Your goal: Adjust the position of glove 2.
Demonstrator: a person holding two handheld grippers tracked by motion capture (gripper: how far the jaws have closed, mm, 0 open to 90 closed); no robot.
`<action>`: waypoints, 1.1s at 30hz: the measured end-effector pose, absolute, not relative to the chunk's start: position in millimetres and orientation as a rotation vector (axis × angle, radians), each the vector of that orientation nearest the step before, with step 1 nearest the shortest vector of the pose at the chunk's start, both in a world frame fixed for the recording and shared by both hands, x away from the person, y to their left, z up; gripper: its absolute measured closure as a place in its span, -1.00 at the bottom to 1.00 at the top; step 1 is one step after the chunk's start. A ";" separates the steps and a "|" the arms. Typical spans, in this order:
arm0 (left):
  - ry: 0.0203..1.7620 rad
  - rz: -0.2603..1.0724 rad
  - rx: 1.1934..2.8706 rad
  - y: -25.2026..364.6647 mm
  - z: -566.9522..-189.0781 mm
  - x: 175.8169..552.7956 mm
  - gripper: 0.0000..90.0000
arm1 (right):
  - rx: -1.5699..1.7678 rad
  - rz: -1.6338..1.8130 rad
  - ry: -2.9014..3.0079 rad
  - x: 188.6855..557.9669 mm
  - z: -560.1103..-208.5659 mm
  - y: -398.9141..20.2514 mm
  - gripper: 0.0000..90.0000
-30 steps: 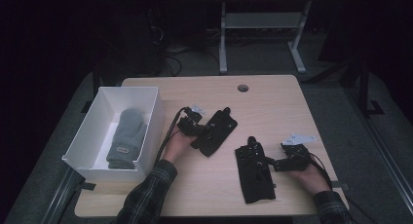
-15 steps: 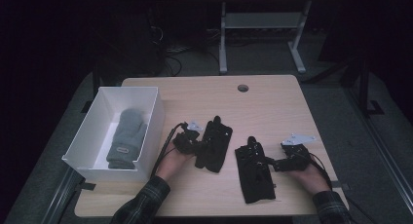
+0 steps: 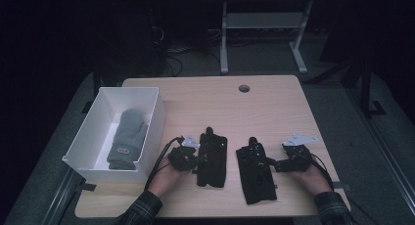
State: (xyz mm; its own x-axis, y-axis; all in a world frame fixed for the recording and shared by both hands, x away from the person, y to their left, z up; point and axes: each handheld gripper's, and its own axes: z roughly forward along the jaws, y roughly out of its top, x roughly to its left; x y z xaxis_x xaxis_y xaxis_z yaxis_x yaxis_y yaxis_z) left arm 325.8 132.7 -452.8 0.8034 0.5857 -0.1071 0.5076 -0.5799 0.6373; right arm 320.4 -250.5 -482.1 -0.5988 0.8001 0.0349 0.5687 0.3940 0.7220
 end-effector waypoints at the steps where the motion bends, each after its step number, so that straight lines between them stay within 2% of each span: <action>1: 0.811 0.165 2.296 133.7 -450.5 326.6 0.81 | 1.193 1.022 2.338 320.4 -482.0 -250.5 -0.70; 5: 0.872 0.215 2.230 137.4 -445.6 334.7 0.51 | 1.193 1.024 2.338 320.4 -482.1 -250.4 -0.70; 8: 0.894 0.232 2.229 138.7 -447.3 342.1 0.38 | 1.194 1.025 2.338 320.4 -482.1 -250.4 -0.70; 13: 0.934 0.217 2.242 141.0 -454.2 349.8 0.28 | 1.195 1.025 2.339 320.4 -482.0 -250.4 -0.70; 19: 0.934 0.201 2.262 139.6 -458.7 352.1 0.27 | 1.195 1.025 2.339 320.3 -482.0 -250.4 -0.70; 22: 0.929 0.179 2.269 139.0 -459.7 352.4 0.37 | 1.193 1.023 2.339 320.4 -482.0 -250.4 -0.70; 29: 0.924 0.122 2.253 137.7 -460.8 353.0 0.82 | 1.203 1.018 2.333 319.8 -482.0 -249.9 -0.72; 33: 0.942 0.112 2.237 137.3 -459.8 353.5 0.93 | 1.186 1.019 2.353 319.2 -480.7 -250.0 -0.67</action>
State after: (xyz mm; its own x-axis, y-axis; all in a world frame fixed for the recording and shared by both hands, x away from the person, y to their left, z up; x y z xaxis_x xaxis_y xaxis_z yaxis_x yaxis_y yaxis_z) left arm 353.5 137.3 -459.8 0.7324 0.6571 -0.1786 0.5968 -0.4931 0.6329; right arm 319.2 -250.0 -480.7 -0.6070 0.7938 0.0364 0.5696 0.4027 0.7166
